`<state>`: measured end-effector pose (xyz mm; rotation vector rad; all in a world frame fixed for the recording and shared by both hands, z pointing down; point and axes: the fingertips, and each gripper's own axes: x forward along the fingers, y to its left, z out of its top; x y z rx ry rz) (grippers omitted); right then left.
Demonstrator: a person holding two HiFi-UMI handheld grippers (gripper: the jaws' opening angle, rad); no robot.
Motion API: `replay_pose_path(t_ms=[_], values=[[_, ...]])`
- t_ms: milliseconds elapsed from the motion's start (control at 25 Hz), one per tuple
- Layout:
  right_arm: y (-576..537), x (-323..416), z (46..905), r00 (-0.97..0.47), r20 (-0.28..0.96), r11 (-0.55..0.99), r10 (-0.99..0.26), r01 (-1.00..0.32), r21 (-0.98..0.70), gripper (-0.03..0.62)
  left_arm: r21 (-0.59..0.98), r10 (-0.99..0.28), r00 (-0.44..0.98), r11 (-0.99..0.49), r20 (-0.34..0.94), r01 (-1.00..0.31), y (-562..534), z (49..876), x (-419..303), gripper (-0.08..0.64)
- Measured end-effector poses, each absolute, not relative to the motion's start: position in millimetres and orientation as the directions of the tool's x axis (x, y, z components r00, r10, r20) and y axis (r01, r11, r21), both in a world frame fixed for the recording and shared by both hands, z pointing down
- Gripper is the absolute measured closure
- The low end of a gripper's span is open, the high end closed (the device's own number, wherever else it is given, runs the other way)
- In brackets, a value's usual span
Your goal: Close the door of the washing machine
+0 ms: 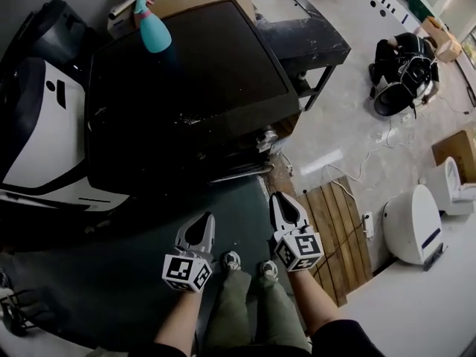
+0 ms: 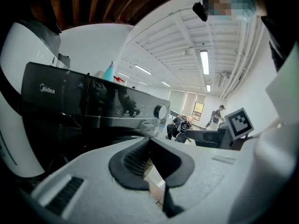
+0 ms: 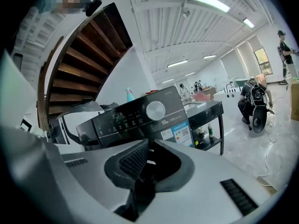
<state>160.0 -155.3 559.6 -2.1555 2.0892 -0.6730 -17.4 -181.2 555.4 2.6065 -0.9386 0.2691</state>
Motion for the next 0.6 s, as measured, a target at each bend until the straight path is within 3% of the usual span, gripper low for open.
replay_pose_path(t_ms=[600], values=[[-66,155,426,-0.156,0.16,0.101,-0.975,-0.947,-0.305,0.59,0.243,-0.665,0.719,-0.677,0.204,-0.695,-97,438,-19,0.554]])
